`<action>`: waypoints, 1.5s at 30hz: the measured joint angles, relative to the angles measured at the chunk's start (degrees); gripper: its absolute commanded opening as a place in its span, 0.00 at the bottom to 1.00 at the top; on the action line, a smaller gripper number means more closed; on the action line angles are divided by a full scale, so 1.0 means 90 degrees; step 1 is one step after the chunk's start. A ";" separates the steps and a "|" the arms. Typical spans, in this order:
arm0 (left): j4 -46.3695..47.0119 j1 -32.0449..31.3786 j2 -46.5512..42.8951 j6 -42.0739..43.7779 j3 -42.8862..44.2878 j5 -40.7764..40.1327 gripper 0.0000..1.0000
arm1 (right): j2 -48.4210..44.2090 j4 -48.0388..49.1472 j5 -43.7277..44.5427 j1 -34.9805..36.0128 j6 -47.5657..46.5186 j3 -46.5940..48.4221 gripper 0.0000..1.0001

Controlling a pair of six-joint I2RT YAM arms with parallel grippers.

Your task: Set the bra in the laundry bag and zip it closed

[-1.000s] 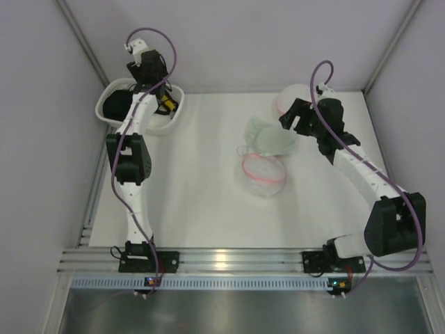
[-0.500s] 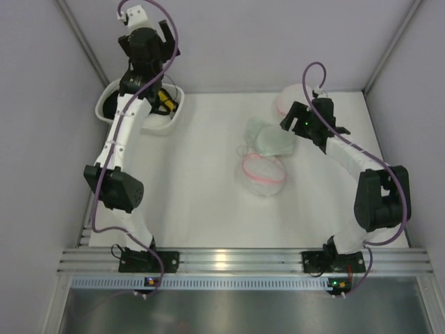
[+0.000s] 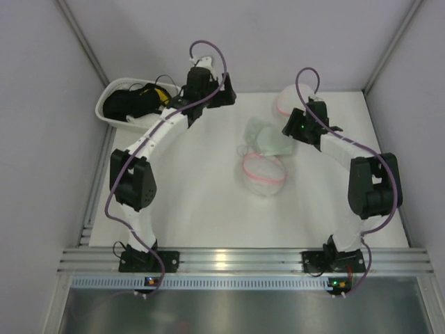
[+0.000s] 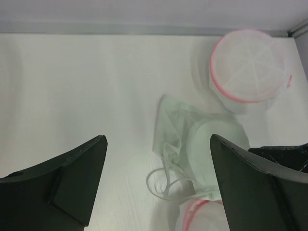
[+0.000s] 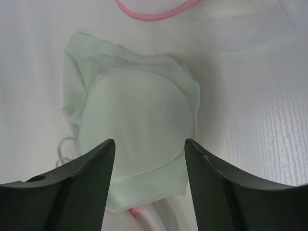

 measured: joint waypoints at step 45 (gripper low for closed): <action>0.1586 -0.0954 0.2654 -0.1829 -0.0304 0.2290 0.26 | -0.0362 0.1066 -0.0648 -0.0002 -0.0107 -0.0869 0.00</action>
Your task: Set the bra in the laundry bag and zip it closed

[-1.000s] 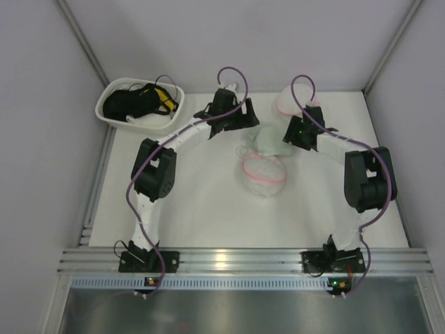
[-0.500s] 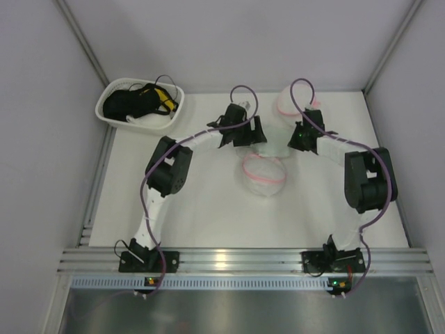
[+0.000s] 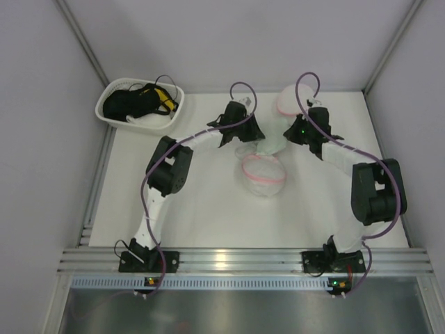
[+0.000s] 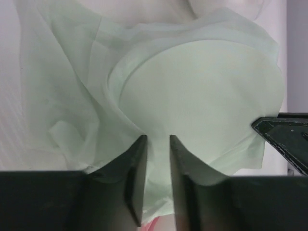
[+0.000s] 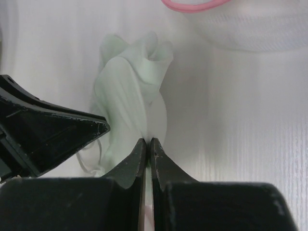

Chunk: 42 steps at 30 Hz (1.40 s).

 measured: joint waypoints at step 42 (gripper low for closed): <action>-0.0143 0.2113 -0.5710 0.0913 -0.3475 0.0114 0.90 | -0.0886 -0.0352 -0.1834 0.1766 -0.0568 0.3179 0.00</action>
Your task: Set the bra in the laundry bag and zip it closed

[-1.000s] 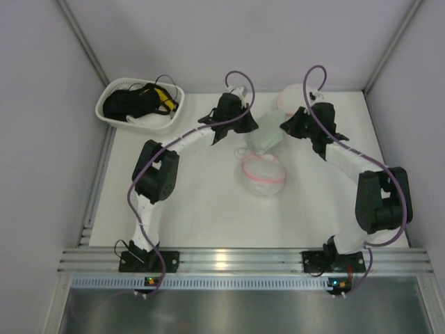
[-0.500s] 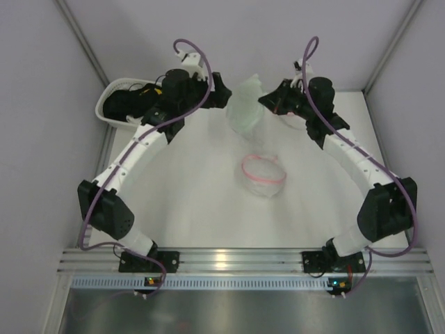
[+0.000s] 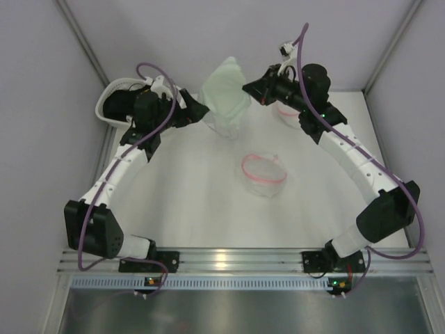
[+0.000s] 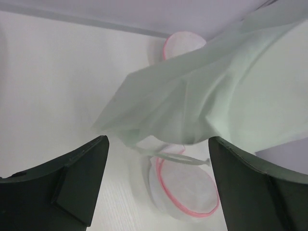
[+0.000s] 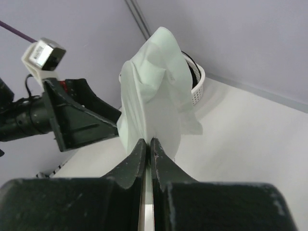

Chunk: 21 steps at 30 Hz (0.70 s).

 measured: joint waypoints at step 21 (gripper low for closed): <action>-0.0418 0.0158 -0.0680 0.3383 0.0466 0.1052 0.90 | 0.0539 -0.1943 -0.1467 0.0206 -0.3616 0.0493 0.00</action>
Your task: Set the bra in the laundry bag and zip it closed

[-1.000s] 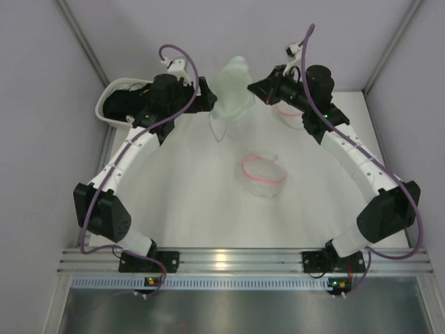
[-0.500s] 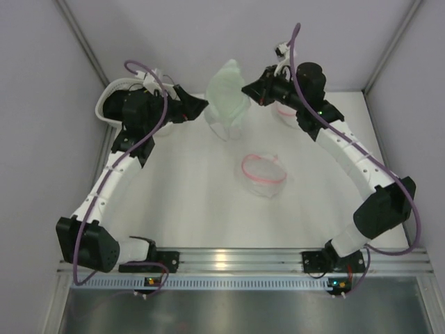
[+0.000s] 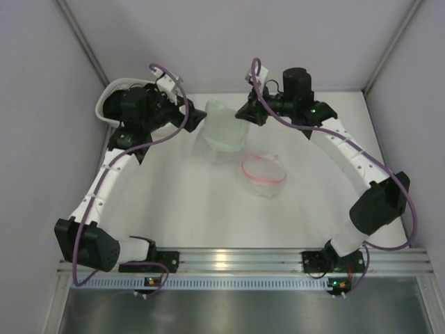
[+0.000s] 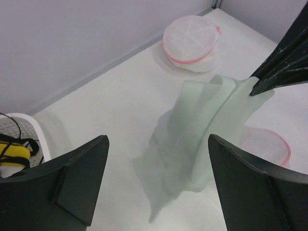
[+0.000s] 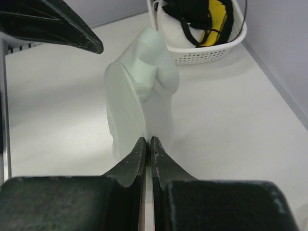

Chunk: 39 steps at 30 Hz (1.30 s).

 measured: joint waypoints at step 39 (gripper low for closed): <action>-0.1120 -0.0517 0.0381 0.0993 0.0644 0.2089 0.98 | -0.0670 -0.0092 -0.0549 -0.0005 -0.1787 -0.0374 0.00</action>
